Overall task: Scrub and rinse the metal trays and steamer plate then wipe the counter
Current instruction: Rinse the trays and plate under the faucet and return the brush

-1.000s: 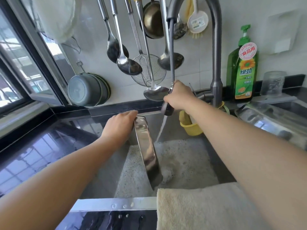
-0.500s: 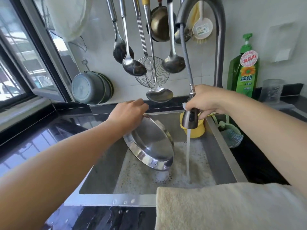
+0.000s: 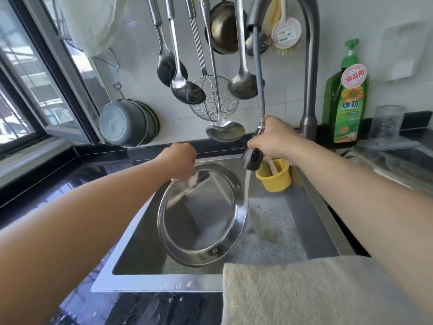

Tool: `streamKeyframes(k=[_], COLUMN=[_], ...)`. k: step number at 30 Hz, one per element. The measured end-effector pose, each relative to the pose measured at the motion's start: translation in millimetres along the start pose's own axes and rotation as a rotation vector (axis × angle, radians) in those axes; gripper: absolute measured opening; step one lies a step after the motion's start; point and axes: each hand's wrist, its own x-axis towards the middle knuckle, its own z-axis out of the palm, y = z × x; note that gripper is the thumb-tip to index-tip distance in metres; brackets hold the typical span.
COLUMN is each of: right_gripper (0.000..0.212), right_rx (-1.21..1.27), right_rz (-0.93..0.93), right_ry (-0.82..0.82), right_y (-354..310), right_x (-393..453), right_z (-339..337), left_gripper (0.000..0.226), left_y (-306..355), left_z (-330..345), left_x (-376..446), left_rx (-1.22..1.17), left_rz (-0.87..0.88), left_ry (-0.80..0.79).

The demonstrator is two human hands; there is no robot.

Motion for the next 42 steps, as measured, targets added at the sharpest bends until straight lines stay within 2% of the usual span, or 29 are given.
streamKeyframes(k=[5,10,15,22,28,33,38,42], right_gripper=[0.035,0.04,0.035,0.04,0.027,0.031,0.02,0.02], right_rx=[0.021,0.283,0.593,0.655,0.599,0.457,0.238,0.274], right_rz=[-0.038,-0.036,-0.059,-0.07,-0.065,-0.022,0.016,-0.002], right_ry=[0.076,0.036,-0.183,-0.301,-0.386,-0.428,-0.391,-0.342], right_y=[-6,-17,-31,-34,-28,-19,-12,-17], right_x=[11,16,14,9,0,-8,-13,-10], right_z=[25,44,55,51,36,11,-13,0], left_gripper=[0.004,0.007,0.008,0.006,0.024,0.009,0.006,0.005], left_y=[-10,-18,-10,10,12,14,9,6], left_z=[9,25,31,24,19,15,9,4], left_x=[-6,-13,-15,-13,-11,-9,-9,-14], left_rx=[-0.419,-0.666,-0.651,-0.521,-0.649,-0.654,-0.682,-0.699], left_rz=[-0.201,-0.301,-0.265,-0.185,-0.223,-0.228,-0.261,-0.272], left_ry=[-0.145,-0.207,-0.187,-0.187,-0.163,-0.126,-0.107,-0.1])
